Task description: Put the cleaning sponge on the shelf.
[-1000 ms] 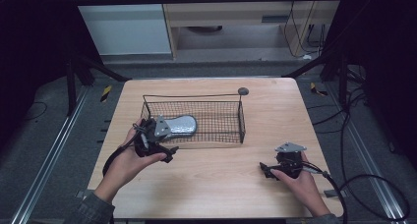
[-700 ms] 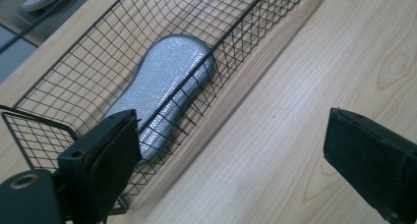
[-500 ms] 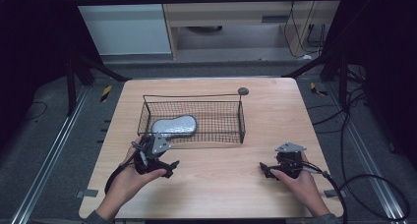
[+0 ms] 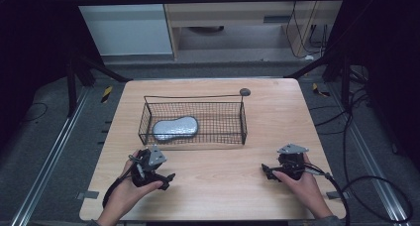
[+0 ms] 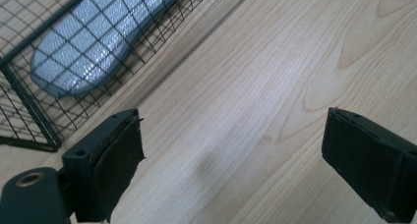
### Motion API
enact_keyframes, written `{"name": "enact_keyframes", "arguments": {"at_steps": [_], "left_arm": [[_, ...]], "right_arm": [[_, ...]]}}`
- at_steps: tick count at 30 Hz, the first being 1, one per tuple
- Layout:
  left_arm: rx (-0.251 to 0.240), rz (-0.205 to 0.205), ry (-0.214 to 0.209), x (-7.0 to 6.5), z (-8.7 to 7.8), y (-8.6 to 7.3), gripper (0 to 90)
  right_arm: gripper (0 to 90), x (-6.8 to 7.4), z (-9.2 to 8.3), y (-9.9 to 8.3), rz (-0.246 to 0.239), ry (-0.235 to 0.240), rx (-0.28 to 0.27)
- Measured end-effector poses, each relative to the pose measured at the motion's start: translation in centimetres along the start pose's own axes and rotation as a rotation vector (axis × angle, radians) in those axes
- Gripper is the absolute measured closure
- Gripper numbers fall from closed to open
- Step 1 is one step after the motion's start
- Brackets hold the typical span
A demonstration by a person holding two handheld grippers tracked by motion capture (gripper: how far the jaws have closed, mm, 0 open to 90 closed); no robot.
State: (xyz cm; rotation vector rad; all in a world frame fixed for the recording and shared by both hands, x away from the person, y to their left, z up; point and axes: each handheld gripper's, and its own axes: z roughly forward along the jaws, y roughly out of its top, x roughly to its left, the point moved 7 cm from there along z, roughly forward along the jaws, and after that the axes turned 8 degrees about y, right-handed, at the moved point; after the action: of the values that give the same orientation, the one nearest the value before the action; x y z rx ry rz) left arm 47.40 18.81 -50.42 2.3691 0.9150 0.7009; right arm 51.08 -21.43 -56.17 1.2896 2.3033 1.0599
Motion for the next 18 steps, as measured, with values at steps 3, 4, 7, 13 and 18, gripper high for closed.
{"name": "enact_keyframes", "arguments": {"at_steps": [3, 4, 7, 13, 18], "left_arm": [[0.02, 0.002, 0.0, 0.1, 0.4, -1.2, 7.9], [0.028, 0.006, 0.004, 0.2, 0.5, -1.7, 7.9], [0.042, -0.005, 0.001, 0.5, 1.0, -2.9, 7.9], [0.041, -0.009, -0.007, 1.3, 1.8, -4.1, 7.5], [0.036, -0.002, -0.008, 1.7, 2.4, -4.7, 7.0]], "right_arm": [[0.4, 0.0, 0.0, 0.0, 0.0, 0.0, 0.0], [0.4, 0.0, 0.0, 0.0, 0.0, 0.0, 0.0], [0.4, 0.0, 0.0, 0.0, 0.001, 0.0, 0.0], [0.4, 0.0, 0.0, 0.0, 0.001, 0.001, 0.0], [0.4, 0.0, 0.0, 0.0, -0.001, 0.001, 0.0]]}}
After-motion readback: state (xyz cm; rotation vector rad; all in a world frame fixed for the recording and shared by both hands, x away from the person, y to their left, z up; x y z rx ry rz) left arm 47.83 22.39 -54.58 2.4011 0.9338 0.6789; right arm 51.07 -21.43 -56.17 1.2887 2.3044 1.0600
